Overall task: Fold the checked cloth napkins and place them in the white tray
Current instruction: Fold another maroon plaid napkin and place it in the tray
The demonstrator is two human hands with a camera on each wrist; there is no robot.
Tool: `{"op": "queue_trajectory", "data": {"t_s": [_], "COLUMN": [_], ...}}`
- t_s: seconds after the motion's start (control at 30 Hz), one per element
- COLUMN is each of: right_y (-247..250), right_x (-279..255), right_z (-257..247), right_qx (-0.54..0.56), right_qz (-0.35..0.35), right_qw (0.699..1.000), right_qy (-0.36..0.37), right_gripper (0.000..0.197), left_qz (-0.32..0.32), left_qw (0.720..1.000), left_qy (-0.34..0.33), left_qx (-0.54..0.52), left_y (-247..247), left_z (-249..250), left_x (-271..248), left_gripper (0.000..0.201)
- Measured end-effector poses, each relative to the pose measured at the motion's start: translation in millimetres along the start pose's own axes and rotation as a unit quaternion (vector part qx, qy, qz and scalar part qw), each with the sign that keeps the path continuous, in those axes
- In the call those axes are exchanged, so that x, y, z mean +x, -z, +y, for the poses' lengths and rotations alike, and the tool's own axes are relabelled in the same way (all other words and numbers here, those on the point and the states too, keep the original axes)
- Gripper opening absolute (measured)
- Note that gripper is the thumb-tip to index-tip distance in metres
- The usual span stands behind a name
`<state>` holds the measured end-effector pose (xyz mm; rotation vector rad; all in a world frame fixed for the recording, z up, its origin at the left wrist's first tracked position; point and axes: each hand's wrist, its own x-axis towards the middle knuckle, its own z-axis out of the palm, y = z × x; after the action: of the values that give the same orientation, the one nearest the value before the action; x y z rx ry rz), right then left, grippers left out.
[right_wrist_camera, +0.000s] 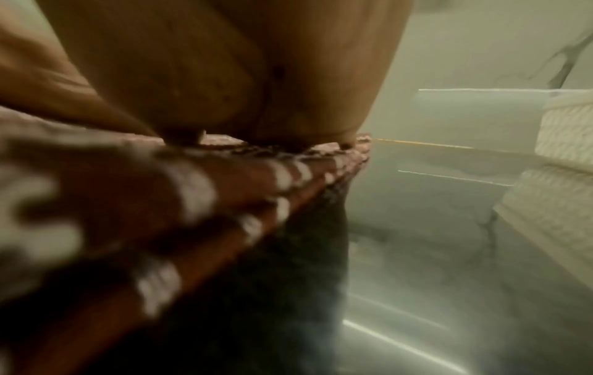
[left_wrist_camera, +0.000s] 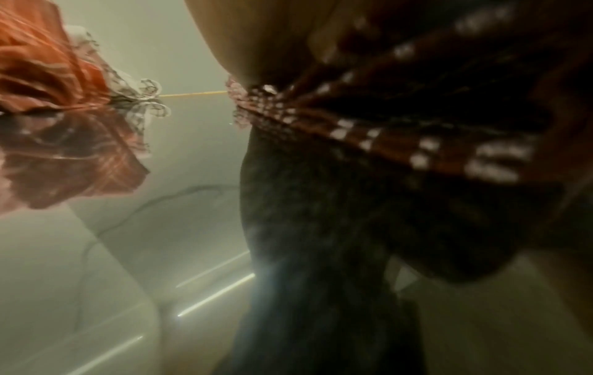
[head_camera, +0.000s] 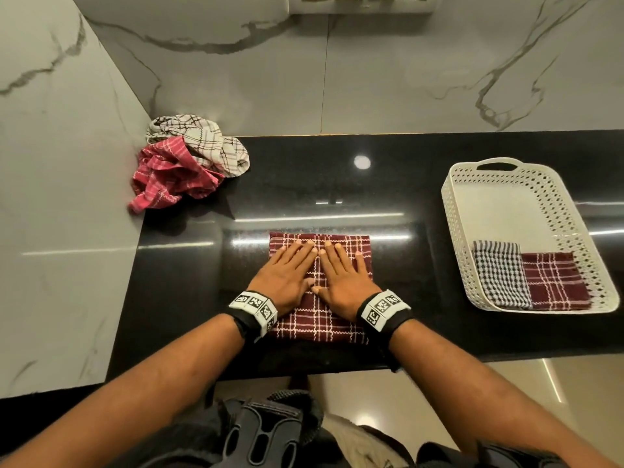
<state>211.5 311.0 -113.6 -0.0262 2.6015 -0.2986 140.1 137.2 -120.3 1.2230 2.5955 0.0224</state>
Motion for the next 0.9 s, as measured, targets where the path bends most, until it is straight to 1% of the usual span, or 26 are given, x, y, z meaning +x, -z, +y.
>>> {"op": "queue_trajectory", "data": {"t_s": [0.07, 0.13, 0.23, 0.27, 0.3, 0.37, 0.4, 0.43, 0.5, 0.57, 0.63, 0.67, 0.73, 0.8, 0.83, 0.9], "right_y": [-7.1, -9.2, -9.6, -8.5, -7.2, -8.1, -11.1, -15.7, -28.5, -37.0, -36.8, -35.4, -30.0, -23.2, -20.1, -21.3], "right_x": [-10.7, -23.5, -38.5, -40.4, -41.7, -39.7, -38.5, -37.7, -39.5, -46.0, -57.9, -64.9, -78.3, -86.6, -88.7, -85.6], "right_z": [17.0, 33.8, 42.5, 37.7, 28.9, 5.5, -5.7, -14.2, -17.0, -2.4, 16.4, 24.9, 34.9, 30.9, 22.3, -2.7], "right_qx": [-0.001, 0.012, 0.033, 0.035, 0.033, 0.033, 0.039, 0.046, 0.036, 0.017, 0.024, 0.031, 0.032, 0.039, 0.048, 0.067], "right_qz": [-0.004, -0.005, 0.014, 0.032, 0.056, 0.092, 0.084, 0.057, 0.010, 0.008, 0.008, 0.003, -0.016, -0.008, 0.015, 0.061], "right_qw": [1.000, 0.997, 0.987, 0.985, 0.985, 0.990, 0.994, 0.997, 0.999, 1.000, 0.999, 0.998, 0.995, 0.991, 0.992, 0.993], "right_qy": [-0.029, -0.077, -0.156, -0.168, -0.161, -0.100, -0.065, -0.039, -0.017, -0.020, -0.044, -0.059, -0.098, -0.125, -0.119, -0.074], "right_gripper": [0.086, 0.089, 0.087, 0.084, 0.082, 0.077, 0.075, 0.074, 0.077, 0.081, 0.080, 0.078, 0.079, 0.083, 0.083, 0.078], "left_qz": [-0.014, -0.016, -0.018, -0.014, -0.002, 0.019, 0.014, -0.001, -0.028, -0.016, -0.004, -0.011, -0.023, -0.013, 0.007, 0.050], "left_qw": [0.999, 0.998, 0.996, 0.996, 0.997, 0.999, 1.000, 1.000, 0.999, 0.998, 0.997, 0.997, 0.995, 0.994, 0.995, 0.996], "left_qy": [0.034, 0.061, 0.085, 0.088, 0.082, 0.047, 0.028, 0.016, 0.024, 0.050, 0.070, 0.081, 0.101, 0.110, 0.101, 0.073], "left_qx": [0.013, 0.019, 0.010, 0.004, -0.002, -0.006, -0.004, 0.000, 0.012, 0.015, 0.015, 0.014, 0.009, -0.004, -0.015, -0.026], "left_y": [-9.4, -13.3, -12.3, -9.7, -6.7, -3.4, -4.4, -7.3, -18.9, -29.5, -34.9, -35.0, -29.5, -19.6, -14.3, -12.6], "left_z": [-7.7, -17.0, -18.2, -14.4, -8.4, 6.3, 14.4, 20.6, 24.7, 18.7, 11.4, 10.2, 14.2, 28.0, 37.9, 57.5], "left_x": [-13.7, -27.9, -38.6, -37.6, -35.3, -28.4, -26.8, -26.8, -35.8, -52.7, -70.2, -78.6, -88.4, -87.0, -83.3, -72.6], "left_gripper": [0.071, 0.073, 0.073, 0.072, 0.071, 0.066, 0.064, 0.064, 0.066, 0.071, 0.073, 0.073, 0.073, 0.074, 0.073, 0.070]}}
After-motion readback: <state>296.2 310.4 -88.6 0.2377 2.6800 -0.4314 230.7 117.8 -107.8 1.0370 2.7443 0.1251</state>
